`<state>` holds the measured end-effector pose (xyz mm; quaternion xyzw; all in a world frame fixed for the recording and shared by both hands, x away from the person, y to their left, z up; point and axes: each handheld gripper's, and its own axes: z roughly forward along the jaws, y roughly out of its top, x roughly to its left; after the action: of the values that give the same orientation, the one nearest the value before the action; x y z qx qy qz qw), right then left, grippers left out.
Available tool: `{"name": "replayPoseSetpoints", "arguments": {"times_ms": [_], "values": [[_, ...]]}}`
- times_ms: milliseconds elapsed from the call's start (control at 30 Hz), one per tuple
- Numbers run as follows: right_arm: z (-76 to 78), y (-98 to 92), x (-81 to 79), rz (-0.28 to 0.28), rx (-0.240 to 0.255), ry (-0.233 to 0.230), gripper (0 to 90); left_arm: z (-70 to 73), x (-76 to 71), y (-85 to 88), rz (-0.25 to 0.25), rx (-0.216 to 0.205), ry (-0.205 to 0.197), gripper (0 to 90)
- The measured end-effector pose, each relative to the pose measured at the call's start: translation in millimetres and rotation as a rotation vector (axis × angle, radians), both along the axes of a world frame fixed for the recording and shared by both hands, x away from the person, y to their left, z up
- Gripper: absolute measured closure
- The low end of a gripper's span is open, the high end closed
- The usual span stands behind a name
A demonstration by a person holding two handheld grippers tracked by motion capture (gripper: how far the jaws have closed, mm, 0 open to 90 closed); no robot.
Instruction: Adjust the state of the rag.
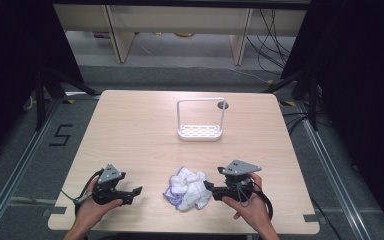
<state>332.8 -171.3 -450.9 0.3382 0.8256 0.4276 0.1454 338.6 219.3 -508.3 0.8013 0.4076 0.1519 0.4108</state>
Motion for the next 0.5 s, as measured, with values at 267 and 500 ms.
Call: {"name": "replayPoseSetpoints", "arguments": {"times_ms": [267, 500], "values": [[6.1, 30.4, -2.0, 0.111, -0.028, -0.015, 45.5, 0.4, 2.4, 6.6, 0.06, -0.01, -0.012, 14.9], [-0.1, 65.5, -1.0, 0.22, -0.078, -0.007, 51.3, 1.5, 3.3, 9.5, 0.057, 0.015, -0.006, 14.9]]}}
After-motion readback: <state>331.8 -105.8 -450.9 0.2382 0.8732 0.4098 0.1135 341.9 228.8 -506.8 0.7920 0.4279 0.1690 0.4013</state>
